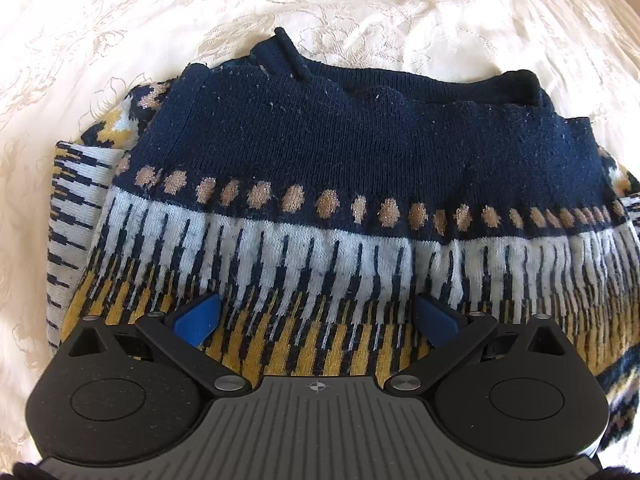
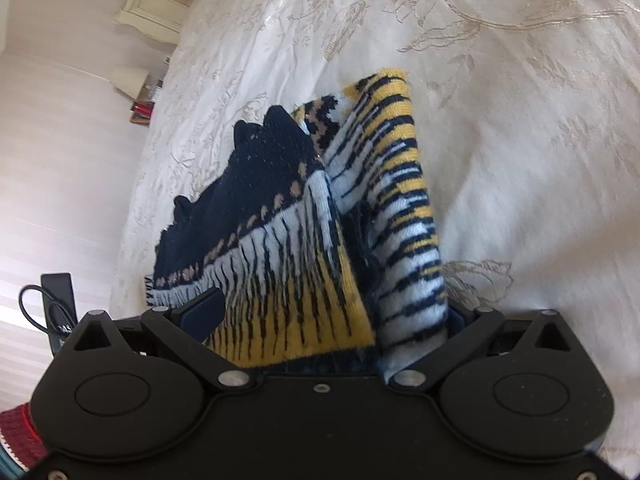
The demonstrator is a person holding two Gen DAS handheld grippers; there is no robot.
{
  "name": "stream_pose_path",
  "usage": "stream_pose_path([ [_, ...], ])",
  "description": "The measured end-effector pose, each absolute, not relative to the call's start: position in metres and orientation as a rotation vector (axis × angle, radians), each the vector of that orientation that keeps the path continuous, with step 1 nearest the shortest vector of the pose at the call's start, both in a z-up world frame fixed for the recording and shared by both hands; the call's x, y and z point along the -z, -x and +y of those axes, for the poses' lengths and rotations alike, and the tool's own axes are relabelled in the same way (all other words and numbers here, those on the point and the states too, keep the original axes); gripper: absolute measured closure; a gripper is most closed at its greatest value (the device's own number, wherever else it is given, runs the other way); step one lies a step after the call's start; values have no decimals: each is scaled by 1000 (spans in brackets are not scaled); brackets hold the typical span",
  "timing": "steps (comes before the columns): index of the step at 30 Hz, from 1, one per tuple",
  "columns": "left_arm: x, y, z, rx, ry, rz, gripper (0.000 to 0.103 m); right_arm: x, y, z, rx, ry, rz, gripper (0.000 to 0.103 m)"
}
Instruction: Fold small clothes
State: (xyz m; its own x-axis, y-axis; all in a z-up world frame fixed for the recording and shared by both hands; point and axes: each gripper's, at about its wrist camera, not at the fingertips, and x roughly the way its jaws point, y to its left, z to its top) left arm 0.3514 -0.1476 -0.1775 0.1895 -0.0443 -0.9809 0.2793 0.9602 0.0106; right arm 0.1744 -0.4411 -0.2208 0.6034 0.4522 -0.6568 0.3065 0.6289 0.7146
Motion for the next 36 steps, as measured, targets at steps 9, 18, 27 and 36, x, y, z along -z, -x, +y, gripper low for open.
stream_pose_path([
  [9, 177, -349, -147, 230, -204, 1366, 0, 226, -196, -450, -148, -985, 922, 0],
  [18, 177, -352, -147, 232, -196, 1376, 0, 219, -216, -441, -131, -961, 991, 9],
  [27, 138, -347, -113, 255, -102, 1324, 26, 175, -216, -408, 48, -721, 1067, 72],
  [36, 91, -302, -22, 214, -29, 1247, 25, 119, -232, -351, 34, -607, 1070, 72],
])
